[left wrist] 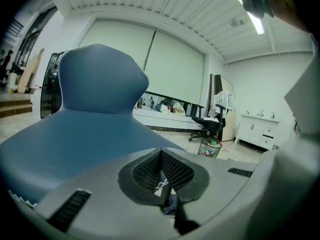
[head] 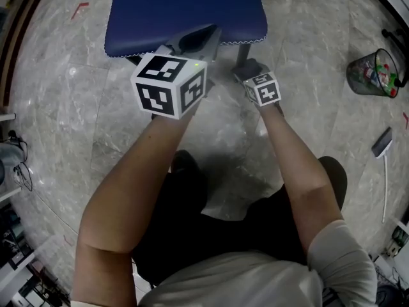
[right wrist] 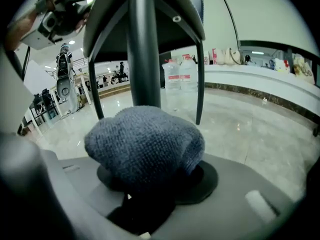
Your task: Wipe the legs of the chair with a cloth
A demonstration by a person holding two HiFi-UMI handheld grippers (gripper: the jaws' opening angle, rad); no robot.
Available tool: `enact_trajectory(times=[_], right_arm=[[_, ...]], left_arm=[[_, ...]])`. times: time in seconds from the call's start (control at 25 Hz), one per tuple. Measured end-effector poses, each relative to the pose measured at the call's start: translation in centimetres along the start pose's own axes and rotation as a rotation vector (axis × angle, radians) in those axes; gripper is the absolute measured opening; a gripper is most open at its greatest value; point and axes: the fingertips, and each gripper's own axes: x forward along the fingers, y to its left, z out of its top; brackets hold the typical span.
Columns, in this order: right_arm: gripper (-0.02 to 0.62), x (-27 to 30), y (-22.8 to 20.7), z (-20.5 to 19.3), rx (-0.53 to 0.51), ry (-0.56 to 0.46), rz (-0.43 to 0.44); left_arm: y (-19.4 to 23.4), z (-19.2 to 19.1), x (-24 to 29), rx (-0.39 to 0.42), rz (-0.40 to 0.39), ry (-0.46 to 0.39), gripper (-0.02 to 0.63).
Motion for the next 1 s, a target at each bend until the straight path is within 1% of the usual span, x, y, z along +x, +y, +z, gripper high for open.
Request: enact_trajectory(times=[0.08, 0.2, 0.4, 0.48, 0.64, 0.72, 0.84, 0.92, 1.0], right_arm=[[0.196, -1.9, 0.1, 3.1, -0.021, -0.070, -0.008], [0.193, -4.8, 0.5, 7.5, -0.041, -0.175, -0.009], [0.186, -9.2, 1.1, 13.2, -0.056, -0.308, -0.006], [0.184, -10.8, 1.4, 14.9, -0.067, -0.348, -0.002], [0.181, -12.6, 2.0, 16.1, -0.034, -0.381, 0.047], [0.169, -13.4, 2.2, 16.2, -0.033, -0.386, 0.075], [0.150, -14.9, 2.4, 16.4, -0.036, -0.396, 0.103], [0.141, -15.9, 2.2, 16.6, -0.023, -0.397, 0.115], [0.132, -17.1, 1.4, 16.8, -0.015, -0.395, 0.105]], left_arm=[[0.3, 0.2, 0.1, -0.018, 0.015, 0.003, 0.006], [0.4, 0.1, 0.3, -0.003, 0.048, 0.014, 0.005], [0.5, 0.0, 0.5, 0.005, 0.081, 0.032, 0.006], [0.4, -0.1, 0.5, 0.015, 0.088, 0.036, 0.006], [0.4, -0.2, 0.5, 0.033, 0.100, 0.048, 0.006], [0.5, -0.1, 0.6, 0.012, 0.108, 0.041, 0.005], [0.7, 0.2, 0.5, -0.030, 0.129, 0.018, 0.006], [0.4, 0.8, 0.4, -0.038, 0.132, -0.011, 0.006], [-0.4, 1.6, 0.6, -0.031, 0.120, -0.043, 0.006]])
